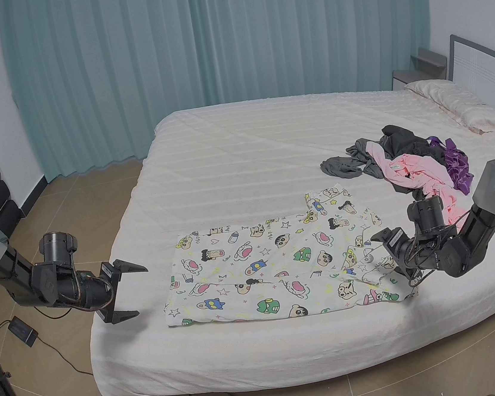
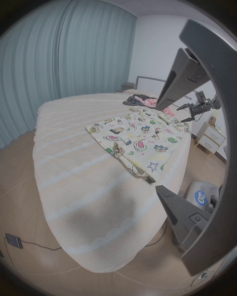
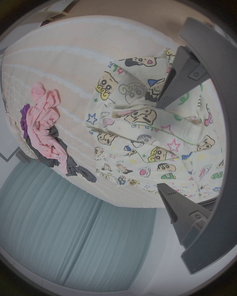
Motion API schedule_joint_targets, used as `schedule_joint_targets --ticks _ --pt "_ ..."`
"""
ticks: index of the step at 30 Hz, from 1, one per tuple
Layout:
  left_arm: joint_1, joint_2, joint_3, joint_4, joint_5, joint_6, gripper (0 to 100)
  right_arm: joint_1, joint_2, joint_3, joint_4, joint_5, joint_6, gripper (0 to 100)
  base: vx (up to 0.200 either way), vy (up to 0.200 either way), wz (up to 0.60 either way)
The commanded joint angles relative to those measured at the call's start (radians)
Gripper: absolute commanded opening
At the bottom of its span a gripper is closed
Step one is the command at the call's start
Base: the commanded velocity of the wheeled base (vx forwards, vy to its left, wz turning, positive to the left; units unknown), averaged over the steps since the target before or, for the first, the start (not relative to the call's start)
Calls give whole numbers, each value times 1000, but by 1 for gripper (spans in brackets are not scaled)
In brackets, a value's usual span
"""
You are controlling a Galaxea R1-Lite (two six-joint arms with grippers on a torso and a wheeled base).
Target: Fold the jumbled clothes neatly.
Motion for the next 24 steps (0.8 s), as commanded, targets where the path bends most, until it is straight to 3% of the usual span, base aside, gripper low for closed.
schedule_joint_targets --ticks 1,23,24 --pt "5 -27 39 -10 -3 0 100 -2 71 4 -8 -4 -24 100 0 0 0" --pt "5 -27 39 -11 -3 0 100 -10 110 -42 -53 -7 -67 100 0 0 0" --pt "4 -27 39 -11 -3 0 100 -10 117 -40 -53 -7 -76 0 0 0 0"
